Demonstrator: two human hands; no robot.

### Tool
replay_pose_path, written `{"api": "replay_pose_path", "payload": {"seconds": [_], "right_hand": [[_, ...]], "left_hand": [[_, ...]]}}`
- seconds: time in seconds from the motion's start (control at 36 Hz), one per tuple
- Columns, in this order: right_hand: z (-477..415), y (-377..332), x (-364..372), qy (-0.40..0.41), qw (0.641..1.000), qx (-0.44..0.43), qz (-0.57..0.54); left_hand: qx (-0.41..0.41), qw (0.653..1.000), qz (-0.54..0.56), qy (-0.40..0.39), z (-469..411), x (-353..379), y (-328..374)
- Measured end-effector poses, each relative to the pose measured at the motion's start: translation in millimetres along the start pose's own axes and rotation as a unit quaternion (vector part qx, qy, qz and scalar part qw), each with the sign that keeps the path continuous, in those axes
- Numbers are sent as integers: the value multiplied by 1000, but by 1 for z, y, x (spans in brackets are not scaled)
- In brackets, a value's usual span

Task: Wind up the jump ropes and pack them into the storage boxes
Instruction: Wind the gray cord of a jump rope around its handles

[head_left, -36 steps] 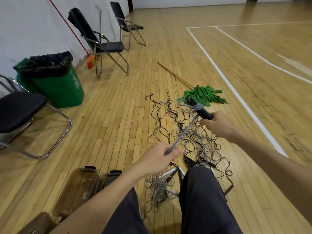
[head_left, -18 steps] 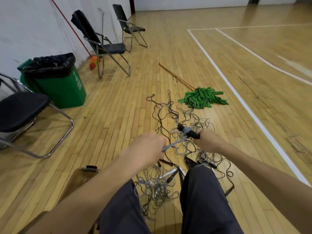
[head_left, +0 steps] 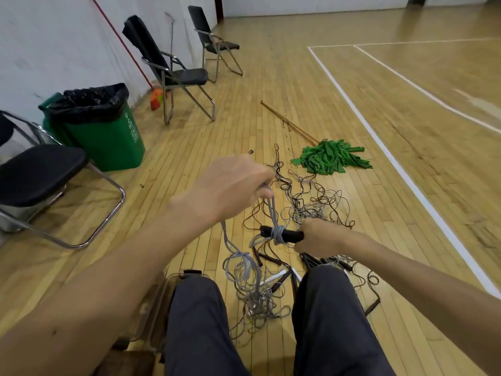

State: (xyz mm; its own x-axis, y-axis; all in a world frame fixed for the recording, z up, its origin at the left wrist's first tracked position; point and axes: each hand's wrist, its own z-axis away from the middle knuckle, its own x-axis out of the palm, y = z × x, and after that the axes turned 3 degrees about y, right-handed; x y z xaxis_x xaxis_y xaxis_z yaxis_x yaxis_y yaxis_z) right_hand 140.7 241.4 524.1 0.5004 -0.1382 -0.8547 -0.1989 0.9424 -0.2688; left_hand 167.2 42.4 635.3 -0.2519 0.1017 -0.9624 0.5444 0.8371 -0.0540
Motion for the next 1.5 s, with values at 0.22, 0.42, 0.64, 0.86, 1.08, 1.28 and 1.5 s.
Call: {"api": "replay_pose_path", "payload": {"seconds": [0.22,0.42,0.64,0.86,1.08,1.28,1.5], "right_hand": [[30,-18,4,-65,994,-85,19],[64,-30,-3,-103,974,-203,-25],[97,-39,-40,20,955,-290,-62],[99,-35,-62,126,946,-270,-126],[89,-33,-64,213,930,-227,-194],[78,-25,-64,249,926,-186,-214],[60,-18,-60,265,928,-155,-212]], "left_hand": [[-10,1000,23,10,-7,1,-19],[-66,974,216,-34,-9,5,-29],[-139,856,495,-61,-3,21,-36],[-194,795,572,-65,-1,67,-37],[-181,743,628,-142,17,87,-2],[-224,701,665,-126,21,98,10],[-256,674,680,-128,27,105,23]]}}
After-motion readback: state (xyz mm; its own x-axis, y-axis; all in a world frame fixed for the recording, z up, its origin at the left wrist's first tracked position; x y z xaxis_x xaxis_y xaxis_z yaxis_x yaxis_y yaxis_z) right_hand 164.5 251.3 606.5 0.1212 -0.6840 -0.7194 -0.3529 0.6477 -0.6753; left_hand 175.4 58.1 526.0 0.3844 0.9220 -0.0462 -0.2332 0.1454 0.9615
